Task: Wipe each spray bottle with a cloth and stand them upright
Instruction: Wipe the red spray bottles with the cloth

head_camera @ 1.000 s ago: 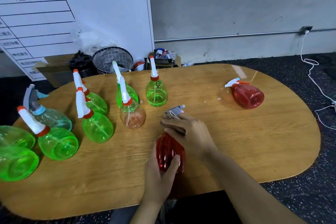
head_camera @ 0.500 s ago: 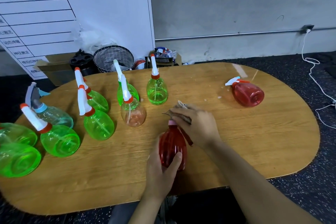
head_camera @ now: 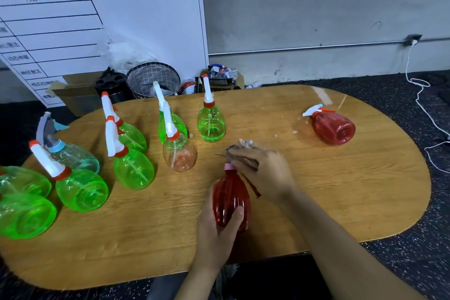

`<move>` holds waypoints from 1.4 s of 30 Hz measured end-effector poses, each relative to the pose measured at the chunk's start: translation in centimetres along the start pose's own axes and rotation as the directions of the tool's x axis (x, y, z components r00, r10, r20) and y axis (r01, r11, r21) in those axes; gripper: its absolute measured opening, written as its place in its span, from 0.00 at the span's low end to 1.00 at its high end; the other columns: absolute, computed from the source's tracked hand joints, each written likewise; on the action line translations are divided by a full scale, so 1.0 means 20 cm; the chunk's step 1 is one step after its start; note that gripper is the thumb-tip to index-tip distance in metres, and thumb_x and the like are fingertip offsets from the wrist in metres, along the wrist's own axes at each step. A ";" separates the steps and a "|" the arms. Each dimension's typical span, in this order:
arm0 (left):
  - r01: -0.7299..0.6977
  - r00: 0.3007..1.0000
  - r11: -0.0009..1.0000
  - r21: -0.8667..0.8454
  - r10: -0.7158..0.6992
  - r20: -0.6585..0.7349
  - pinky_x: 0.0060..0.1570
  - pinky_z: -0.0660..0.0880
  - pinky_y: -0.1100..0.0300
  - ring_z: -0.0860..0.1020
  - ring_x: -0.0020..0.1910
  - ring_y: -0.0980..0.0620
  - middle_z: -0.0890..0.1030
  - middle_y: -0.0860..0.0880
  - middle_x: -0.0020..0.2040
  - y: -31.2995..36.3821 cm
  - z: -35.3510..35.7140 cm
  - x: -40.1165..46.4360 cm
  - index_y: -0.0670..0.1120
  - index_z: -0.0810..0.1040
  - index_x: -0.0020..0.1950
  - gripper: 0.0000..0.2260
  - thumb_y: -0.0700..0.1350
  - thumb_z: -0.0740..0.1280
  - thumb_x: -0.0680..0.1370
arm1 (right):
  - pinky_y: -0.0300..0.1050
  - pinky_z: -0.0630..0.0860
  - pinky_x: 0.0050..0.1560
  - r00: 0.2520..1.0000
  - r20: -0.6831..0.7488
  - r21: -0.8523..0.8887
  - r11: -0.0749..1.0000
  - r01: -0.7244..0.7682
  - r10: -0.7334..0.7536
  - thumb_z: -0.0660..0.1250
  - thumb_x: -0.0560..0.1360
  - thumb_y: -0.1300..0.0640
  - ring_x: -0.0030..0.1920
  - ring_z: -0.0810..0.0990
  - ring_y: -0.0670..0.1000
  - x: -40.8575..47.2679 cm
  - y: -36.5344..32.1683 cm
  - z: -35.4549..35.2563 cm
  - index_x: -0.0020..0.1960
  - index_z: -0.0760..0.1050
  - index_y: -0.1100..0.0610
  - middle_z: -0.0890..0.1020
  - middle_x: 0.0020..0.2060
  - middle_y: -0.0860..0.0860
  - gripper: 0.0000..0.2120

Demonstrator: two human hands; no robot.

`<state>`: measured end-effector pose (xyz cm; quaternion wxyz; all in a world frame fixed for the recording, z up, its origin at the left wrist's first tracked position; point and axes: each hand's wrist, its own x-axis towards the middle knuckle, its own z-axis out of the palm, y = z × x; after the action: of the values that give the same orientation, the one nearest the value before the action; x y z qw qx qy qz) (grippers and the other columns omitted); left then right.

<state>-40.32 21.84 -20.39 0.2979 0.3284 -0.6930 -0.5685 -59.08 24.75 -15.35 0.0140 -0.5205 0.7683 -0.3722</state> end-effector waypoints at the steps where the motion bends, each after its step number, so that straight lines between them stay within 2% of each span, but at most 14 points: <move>1: 0.002 1.000 1.000 -0.008 -0.002 -0.002 0.63 0.79 0.58 0.80 0.65 0.56 0.81 0.59 0.64 0.01 0.00 0.00 0.55 0.71 0.76 0.30 0.63 0.72 0.76 | 0.48 0.81 0.45 0.997 0.064 0.044 0.998 0.035 -0.038 0.66 0.80 0.40 0.48 0.81 0.42 -0.02 -0.01 0.01 0.64 0.82 0.40 0.83 0.50 0.40 0.15; 4: -0.006 1.000 1.000 -0.001 0.006 0.002 0.62 0.78 0.61 0.80 0.65 0.56 0.82 0.58 0.64 0.01 0.00 0.00 0.55 0.71 0.76 0.30 0.63 0.71 0.77 | 0.45 0.80 0.46 0.992 0.104 0.046 0.997 0.064 -0.068 0.69 0.79 0.41 0.49 0.81 0.41 -0.03 -0.02 -0.01 0.63 0.83 0.40 0.83 0.50 0.38 0.13; 9: 0.008 1.000 1.000 -0.008 -0.008 0.000 0.62 0.78 0.64 0.79 0.66 0.60 0.81 0.62 0.64 0.00 0.01 0.00 0.57 0.71 0.76 0.31 0.65 0.70 0.76 | 0.39 0.76 0.39 0.972 -0.206 -0.093 0.986 -0.137 0.116 0.69 0.80 0.42 0.46 0.83 0.44 0.01 0.03 -0.02 0.63 0.83 0.41 0.85 0.54 0.42 0.13; 15: 0.024 1.000 1.000 -0.006 -0.025 -0.017 0.66 0.78 0.48 0.80 0.66 0.56 0.81 0.57 0.65 -0.02 0.00 0.01 0.57 0.70 0.78 0.33 0.67 0.70 0.75 | 0.46 0.81 0.34 0.976 -0.209 -0.119 0.990 -0.079 0.052 0.67 0.80 0.42 0.40 0.82 0.44 -0.11 0.08 0.00 0.65 0.82 0.42 0.83 0.50 0.42 0.15; 20: 0.033 0.999 0.999 -0.008 -0.033 -0.026 0.66 0.78 0.46 0.79 0.66 0.56 0.81 0.57 0.66 -0.02 0.00 0.00 0.59 0.70 0.77 0.32 0.68 0.70 0.75 | 0.47 0.84 0.41 0.959 -0.254 0.033 0.992 -0.125 0.129 0.68 0.79 0.41 0.47 0.85 0.41 -0.26 0.15 -0.01 0.63 0.83 0.43 0.85 0.53 0.41 0.15; 23: 0.041 0.999 0.999 -0.014 -0.041 -0.020 0.68 0.77 0.45 0.78 0.68 0.56 0.81 0.57 0.67 -0.02 0.00 0.00 0.58 0.69 0.78 0.34 0.66 0.71 0.75 | 0.44 0.82 0.38 0.939 -0.321 0.099 0.991 -0.095 0.122 0.67 0.80 0.40 0.43 0.84 0.40 -0.18 0.09 -0.03 0.63 0.83 0.45 0.84 0.48 0.40 0.16; 25: 0.033 0.999 0.999 -0.017 -0.033 -0.013 0.67 0.78 0.49 0.79 0.67 0.56 0.81 0.57 0.66 -0.02 0.00 0.00 0.57 0.70 0.78 0.33 0.65 0.71 0.75 | 0.43 0.81 0.37 0.932 -0.342 0.089 0.991 -0.098 0.123 0.68 0.80 0.42 0.41 0.82 0.41 -0.11 0.04 -0.03 0.64 0.83 0.45 0.83 0.47 0.40 0.15; 28: 0.027 1.000 0.999 -0.028 -0.027 -0.007 0.60 0.80 0.60 0.81 0.63 0.57 0.83 0.59 0.63 0.01 0.00 0.00 0.58 0.72 0.75 0.30 0.65 0.71 0.75 | 0.44 0.81 0.37 0.945 -0.288 0.043 0.988 -0.150 0.156 0.68 0.80 0.41 0.41 0.81 0.40 -0.07 0.03 0.00 0.65 0.82 0.42 0.81 0.46 0.39 0.16; 30: 0.029 1.000 0.999 -0.043 -0.029 -0.004 0.57 0.80 0.61 0.82 0.62 0.56 0.83 0.58 0.61 0.01 0.00 0.00 0.59 0.72 0.74 0.29 0.64 0.71 0.75 | 0.45 0.80 0.36 0.956 -0.252 0.017 0.989 -0.148 0.147 0.68 0.79 0.42 0.40 0.80 0.40 -0.13 0.05 0.03 0.65 0.81 0.42 0.81 0.46 0.38 0.16; 33: 0.024 1.000 0.999 -0.030 -0.024 -0.009 0.61 0.78 0.63 0.80 0.65 0.58 0.81 0.61 0.64 0.00 0.00 0.01 0.59 0.71 0.76 0.32 0.66 0.71 0.74 | 0.46 0.83 0.41 0.957 -0.248 0.071 0.988 -0.136 0.150 0.72 0.78 0.46 0.45 0.84 0.42 -0.27 0.10 0.03 0.63 0.83 0.44 0.84 0.50 0.40 0.14; 35: 0.026 1.000 0.999 -0.025 -0.026 -0.016 0.60 0.76 0.70 0.78 0.65 0.63 0.79 0.66 0.64 0.01 -0.01 0.00 0.60 0.70 0.75 0.32 0.67 0.71 0.73 | 0.40 0.83 0.43 0.940 -0.271 0.145 0.974 -0.173 0.208 0.74 0.78 0.49 0.47 0.84 0.41 -0.31 0.12 -0.02 0.63 0.84 0.46 0.85 0.52 0.42 0.14; 38: 0.036 0.999 0.999 -0.024 -0.037 -0.022 0.59 0.75 0.72 0.78 0.65 0.65 0.79 0.68 0.64 0.01 -0.01 0.00 0.62 0.69 0.74 0.31 0.67 0.71 0.72 | 0.32 0.79 0.47 0.888 -0.314 0.331 0.916 -0.229 0.335 0.73 0.78 0.51 0.49 0.83 0.36 -0.24 0.12 -0.08 0.61 0.85 0.49 0.86 0.51 0.42 0.12; 40: 0.048 0.999 0.999 -0.023 -0.049 -0.015 0.60 0.78 0.67 0.79 0.64 0.64 0.79 0.67 0.64 0.00 -0.01 0.00 0.62 0.70 0.74 0.31 0.68 0.71 0.72 | 0.32 0.78 0.54 0.887 -0.295 0.396 0.890 -0.226 0.356 0.73 0.78 0.52 0.54 0.82 0.34 -0.14 0.11 -0.09 0.60 0.86 0.49 0.86 0.52 0.42 0.11; 42: 0.043 0.999 0.999 -0.010 -0.043 -0.004 0.64 0.80 0.56 0.80 0.65 0.59 0.81 0.61 0.64 -0.01 -0.01 0.00 0.58 0.70 0.77 0.35 0.69 0.71 0.73 | 0.35 0.78 0.60 0.910 -0.242 0.414 0.884 -0.217 0.337 0.74 0.79 0.53 0.57 0.82 0.34 -0.06 0.10 -0.09 0.61 0.86 0.48 0.86 0.54 0.41 0.11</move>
<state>-40.16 21.65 -20.54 0.2886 0.3433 -0.6823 -0.5773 -60.90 27.04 -15.60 0.0481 -0.3271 0.7419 -0.5833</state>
